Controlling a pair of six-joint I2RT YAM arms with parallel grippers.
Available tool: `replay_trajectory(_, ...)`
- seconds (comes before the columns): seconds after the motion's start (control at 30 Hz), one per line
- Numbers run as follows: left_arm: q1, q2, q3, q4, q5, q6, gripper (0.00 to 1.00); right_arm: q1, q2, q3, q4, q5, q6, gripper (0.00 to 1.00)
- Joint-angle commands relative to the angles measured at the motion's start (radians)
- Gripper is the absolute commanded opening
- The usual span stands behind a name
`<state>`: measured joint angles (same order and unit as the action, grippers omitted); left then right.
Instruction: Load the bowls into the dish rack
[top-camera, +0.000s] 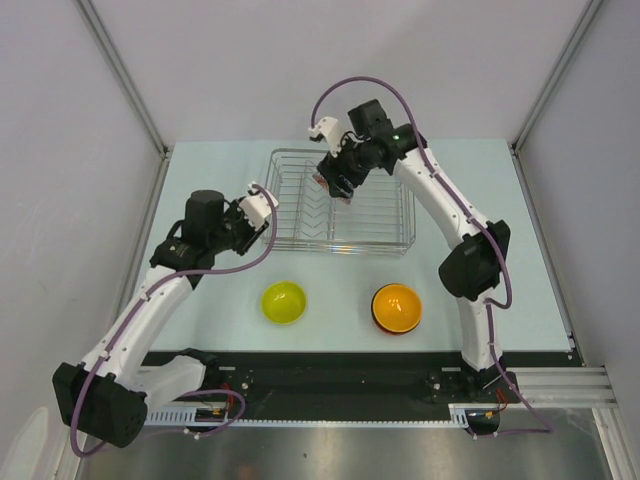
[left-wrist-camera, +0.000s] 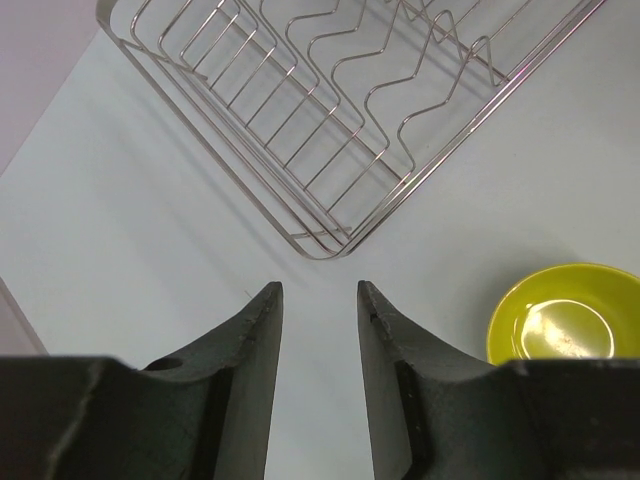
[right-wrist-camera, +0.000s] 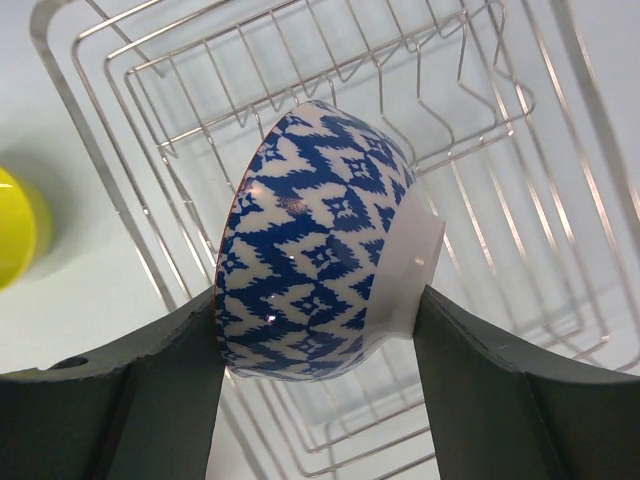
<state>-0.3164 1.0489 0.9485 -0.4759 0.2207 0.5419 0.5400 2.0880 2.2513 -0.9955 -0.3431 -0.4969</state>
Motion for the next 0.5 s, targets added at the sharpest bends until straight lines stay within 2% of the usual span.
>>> replay_trajectory(0.0,0.013,-0.032,-0.013,0.006,0.009,-0.003,0.41,0.032,0.020,0.079,0.040,0.133,-0.152,0.00)
replay_trajectory(0.23,0.016,-0.021,-0.056,0.023,0.023,-0.002,0.39,0.070,0.032,0.031,0.185,0.292,-0.262,0.00)
replay_trajectory(0.47,0.019,-0.052,-0.102,0.048,0.046,0.006,0.39,0.095,0.035,-0.088,0.400,0.406,-0.391,0.00)
